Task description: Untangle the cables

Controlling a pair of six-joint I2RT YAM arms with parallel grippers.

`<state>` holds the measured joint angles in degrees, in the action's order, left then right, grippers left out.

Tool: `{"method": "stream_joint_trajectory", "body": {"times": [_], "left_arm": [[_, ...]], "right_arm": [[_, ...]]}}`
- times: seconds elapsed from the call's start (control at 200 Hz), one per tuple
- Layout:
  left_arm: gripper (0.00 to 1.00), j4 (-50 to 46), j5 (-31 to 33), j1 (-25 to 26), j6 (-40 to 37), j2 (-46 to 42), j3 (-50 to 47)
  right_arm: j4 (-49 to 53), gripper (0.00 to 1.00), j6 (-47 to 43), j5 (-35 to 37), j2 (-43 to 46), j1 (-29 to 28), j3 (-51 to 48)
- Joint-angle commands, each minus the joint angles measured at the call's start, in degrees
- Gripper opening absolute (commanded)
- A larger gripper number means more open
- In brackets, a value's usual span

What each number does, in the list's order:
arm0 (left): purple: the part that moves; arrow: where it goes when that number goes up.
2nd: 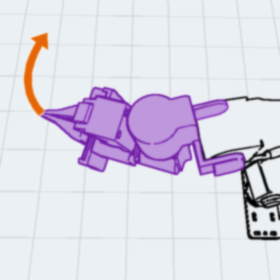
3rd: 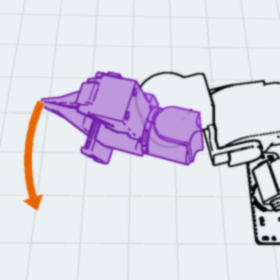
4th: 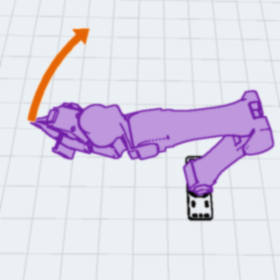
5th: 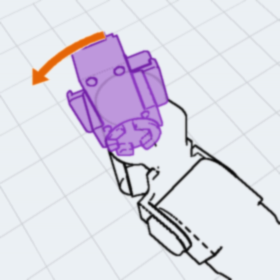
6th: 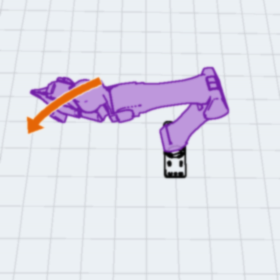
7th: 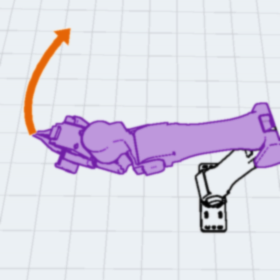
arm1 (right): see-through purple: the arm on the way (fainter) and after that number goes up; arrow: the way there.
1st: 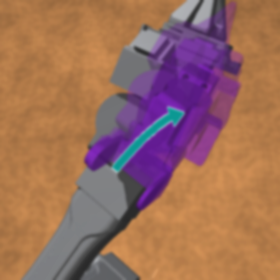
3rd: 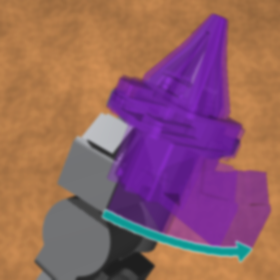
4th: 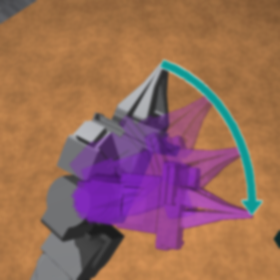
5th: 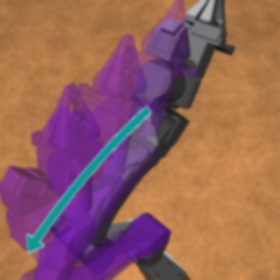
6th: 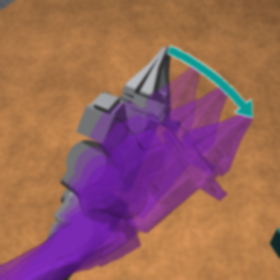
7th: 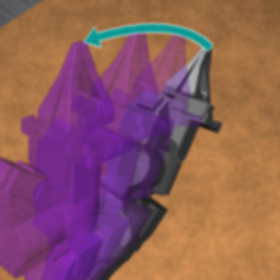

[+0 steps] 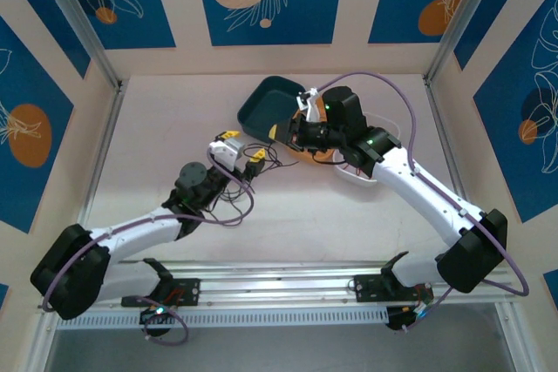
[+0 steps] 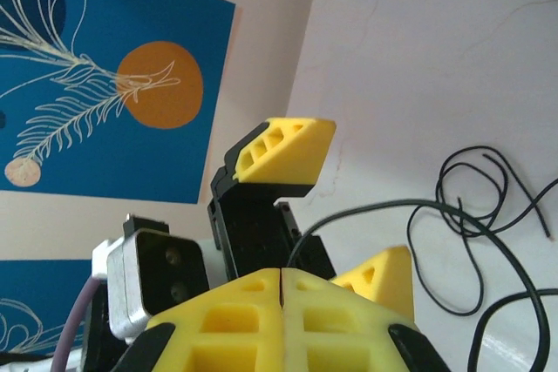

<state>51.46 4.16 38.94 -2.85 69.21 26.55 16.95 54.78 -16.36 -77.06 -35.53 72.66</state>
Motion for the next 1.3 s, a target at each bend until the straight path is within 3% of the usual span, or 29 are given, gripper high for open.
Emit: {"method": "stream_joint_trajectory", "body": {"times": [0.0, 0.23, 0.625, 0.805, 1.135, 1.2, 1.29], "left_arm": [[0.74, 10.2, 2.1, 0.3, 3.3, 0.9, -0.8], [0.48, 20.5, 7.5, 0.3, 6.4, 4.2, -0.6], [0.25, 21.8, 17.1, 0.0, 8.6, 5.5, 5.4], [0.23, 17.0, 20.1, -0.9, 9.5, 3.1, 8.2], [0.18, 10.0, 25.7, -5.3, 9.7, -4.5, 7.5], [0.11, 6.8, 25.1, -6.1, 10.5, -6.0, 7.9], [0.0, 1.5, 18.1, -6.2, 10.3, -6.5, 9.5]], "right_arm": [[-0.8, 0.0, 0.7, -3.0, 0.3, -0.7, 1.8], [0.7, 0.0, 0.1, -3.3, 0.4, -1.3, 1.4], [12.5, 0.0, -4.7, 1.3, -1.3, -1.5, 2.6], [19.5, 0.0, -8.6, 5.4, -5.0, -2.1, 3.7], [32.9, 0.0, -12.2, 23.4, -8.0, -1.8, 6.0], [31.8, 0.0, -13.1, 22.9, -7.0, -1.5, 5.4], [25.9, 0.21, -15.6, 18.5, -5.0, -2.1, 4.6]]}}
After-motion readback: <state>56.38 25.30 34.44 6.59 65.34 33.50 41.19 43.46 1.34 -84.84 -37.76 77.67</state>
